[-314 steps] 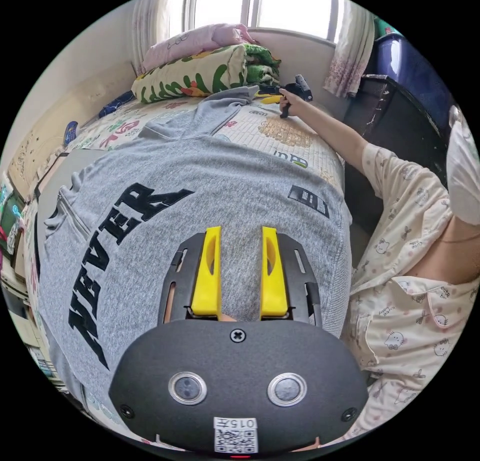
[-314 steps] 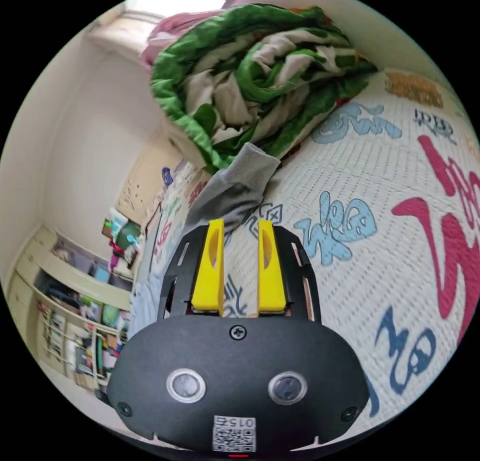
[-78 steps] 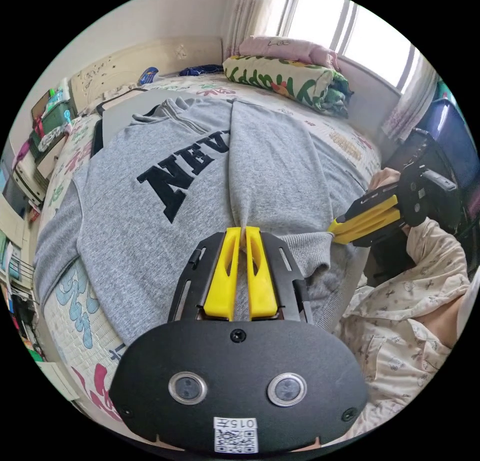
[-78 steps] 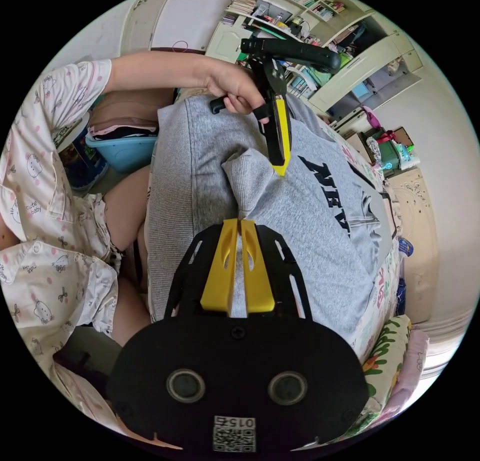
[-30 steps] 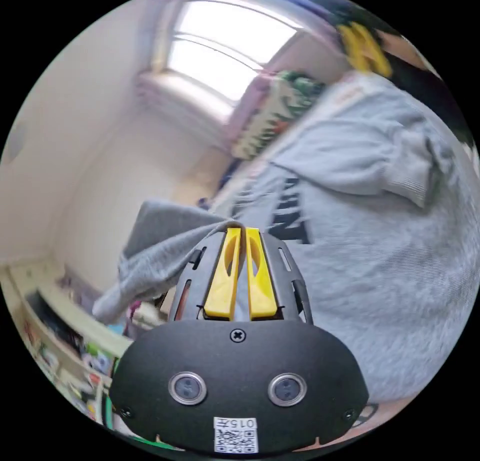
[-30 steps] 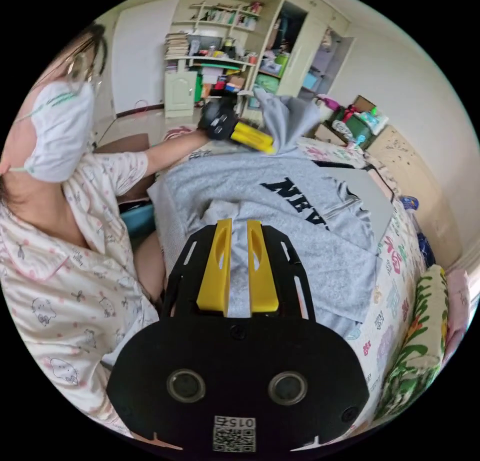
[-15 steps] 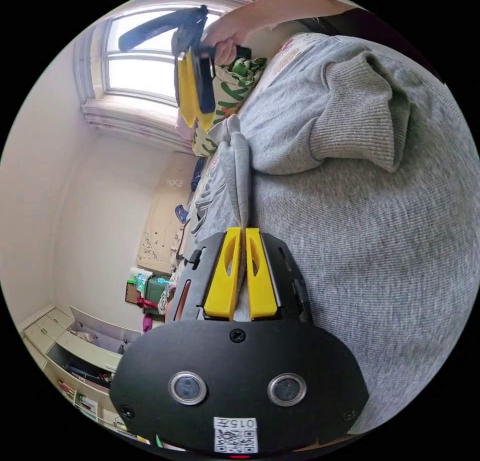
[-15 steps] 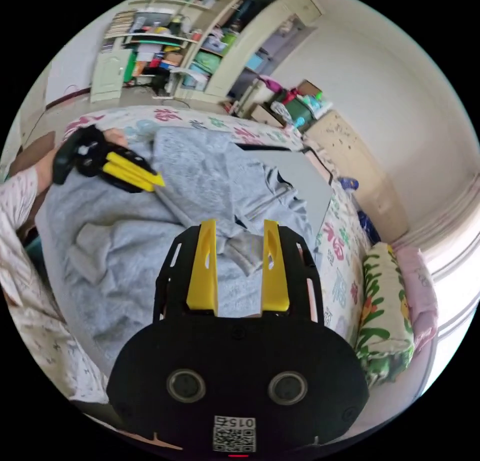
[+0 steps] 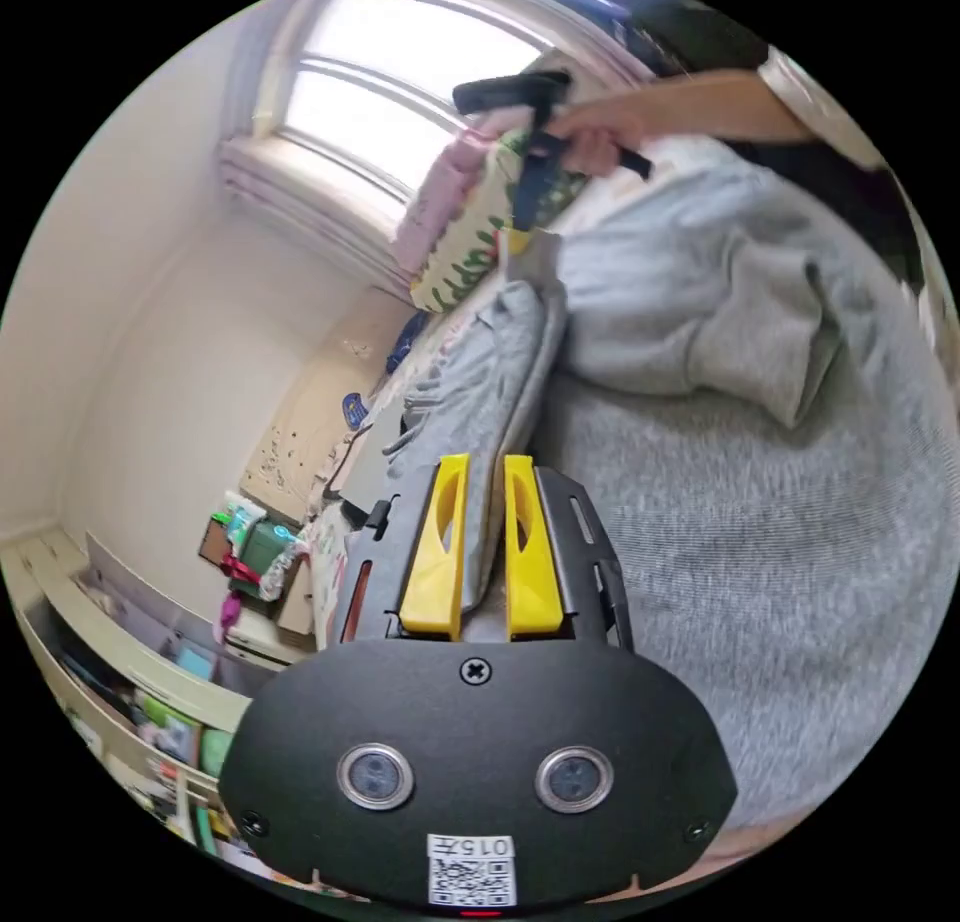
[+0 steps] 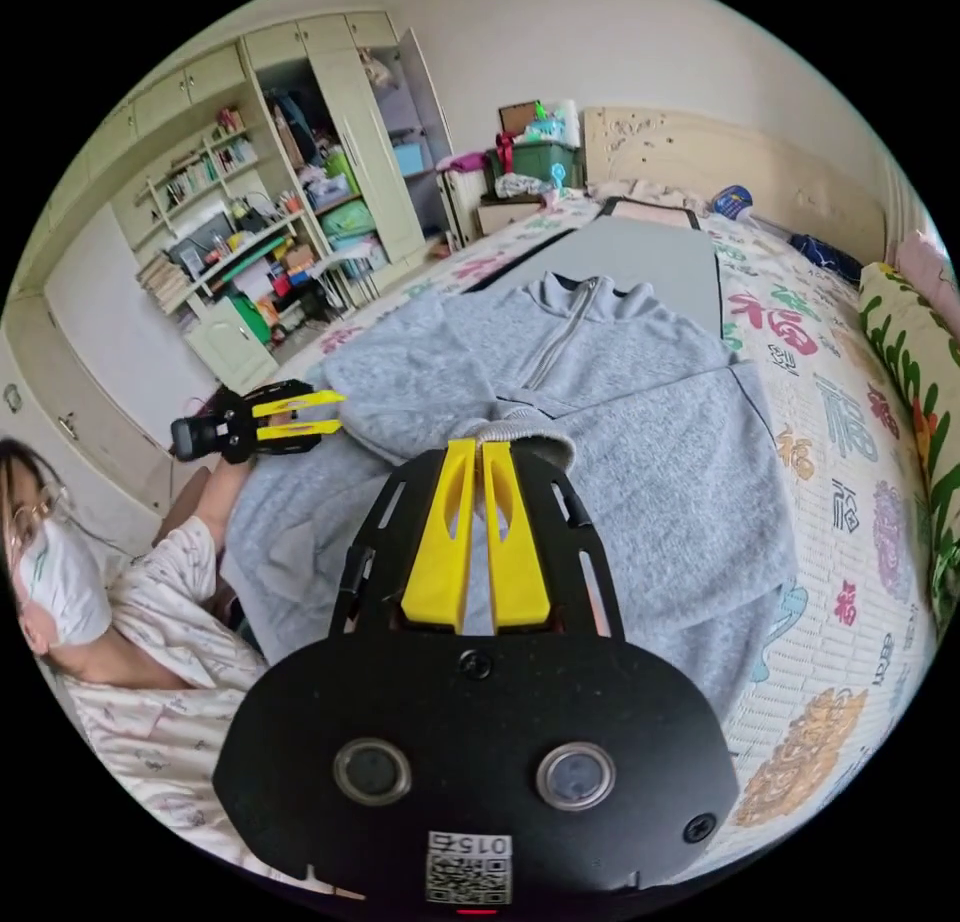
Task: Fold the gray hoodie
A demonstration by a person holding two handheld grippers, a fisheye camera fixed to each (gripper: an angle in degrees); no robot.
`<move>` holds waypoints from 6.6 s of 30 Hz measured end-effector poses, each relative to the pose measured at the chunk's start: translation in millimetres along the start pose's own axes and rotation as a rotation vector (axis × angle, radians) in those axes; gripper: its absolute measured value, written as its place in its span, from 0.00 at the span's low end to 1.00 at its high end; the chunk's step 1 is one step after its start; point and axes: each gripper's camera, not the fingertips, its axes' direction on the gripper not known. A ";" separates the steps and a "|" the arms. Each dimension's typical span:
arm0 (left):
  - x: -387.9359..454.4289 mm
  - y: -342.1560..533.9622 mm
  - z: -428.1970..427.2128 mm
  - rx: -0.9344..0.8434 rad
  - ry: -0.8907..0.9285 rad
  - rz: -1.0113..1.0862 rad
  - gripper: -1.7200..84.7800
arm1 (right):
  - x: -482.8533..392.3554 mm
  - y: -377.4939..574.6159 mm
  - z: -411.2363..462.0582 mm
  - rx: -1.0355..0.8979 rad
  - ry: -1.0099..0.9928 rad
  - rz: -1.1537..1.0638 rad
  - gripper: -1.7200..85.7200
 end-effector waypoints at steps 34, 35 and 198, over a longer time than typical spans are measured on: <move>-203.4 276.7 -3.6 -0.249 0.106 -0.287 0.04 | -106.9 44.0 -195.2 0.057 0.321 -0.167 0.10; -213.5 274.1 -31.8 -0.116 0.157 -0.350 0.04 | -92.2 33.1 -196.5 0.042 0.263 -0.144 0.11; -319.0 216.0 471.4 -0.630 0.150 -0.678 0.16 | 342.8 -325.5 267.4 -0.232 0.545 -0.137 0.15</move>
